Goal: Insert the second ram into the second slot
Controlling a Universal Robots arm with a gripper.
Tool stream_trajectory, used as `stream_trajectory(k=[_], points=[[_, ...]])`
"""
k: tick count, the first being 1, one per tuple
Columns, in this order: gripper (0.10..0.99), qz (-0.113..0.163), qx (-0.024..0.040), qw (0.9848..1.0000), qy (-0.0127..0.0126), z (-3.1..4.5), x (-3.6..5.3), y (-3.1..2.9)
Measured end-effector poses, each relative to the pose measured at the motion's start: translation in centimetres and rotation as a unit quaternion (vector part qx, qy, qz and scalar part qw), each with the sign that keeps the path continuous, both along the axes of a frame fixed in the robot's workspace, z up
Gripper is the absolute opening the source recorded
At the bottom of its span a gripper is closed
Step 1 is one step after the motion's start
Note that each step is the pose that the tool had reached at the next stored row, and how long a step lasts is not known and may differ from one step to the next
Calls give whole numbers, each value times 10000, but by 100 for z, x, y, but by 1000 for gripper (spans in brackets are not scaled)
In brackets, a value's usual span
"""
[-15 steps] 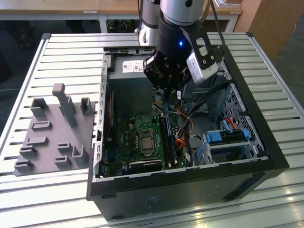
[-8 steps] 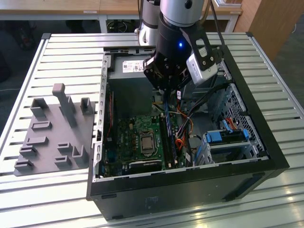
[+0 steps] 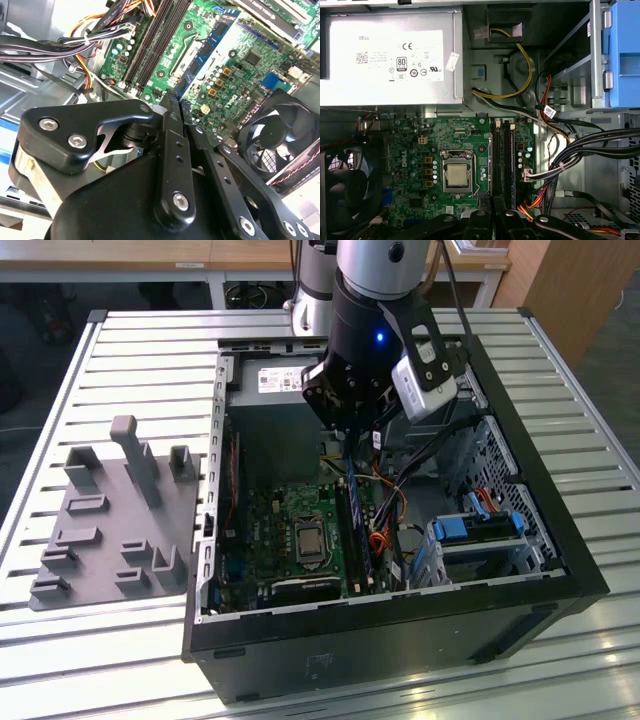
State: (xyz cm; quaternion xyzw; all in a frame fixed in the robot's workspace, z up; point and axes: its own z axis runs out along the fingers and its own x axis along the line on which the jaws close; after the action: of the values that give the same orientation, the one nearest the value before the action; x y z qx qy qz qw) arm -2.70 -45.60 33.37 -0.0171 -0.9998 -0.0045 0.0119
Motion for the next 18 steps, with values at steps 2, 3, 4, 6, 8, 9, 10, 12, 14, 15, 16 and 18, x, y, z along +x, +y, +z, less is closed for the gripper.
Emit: stream_trajectory(k=[2,3,4,6,8,9,10,12,14,15,16,18], points=[[137,0,0,10000,0,-5,0,0],[137,0,0,10000,0,-7,0,0],[137,0,0,10000,0,-10,0,0],[137,0,0,10000,0,-16,0,0],[137,0,1,10000,1,-25,0,0],[137,0,-1,10000,2,-30,0,0],[137,0,-2,10000,4,-36,0,0],[137,0,-2,10000,10,-50,0,0],[137,0,-2,10000,21,-63,0,0],[137,2,-1,10000,27,-65,0,0],[137,7,2,10000,30,-69,0,-1],[137,39,4,10000,32,-80,0,-1]])
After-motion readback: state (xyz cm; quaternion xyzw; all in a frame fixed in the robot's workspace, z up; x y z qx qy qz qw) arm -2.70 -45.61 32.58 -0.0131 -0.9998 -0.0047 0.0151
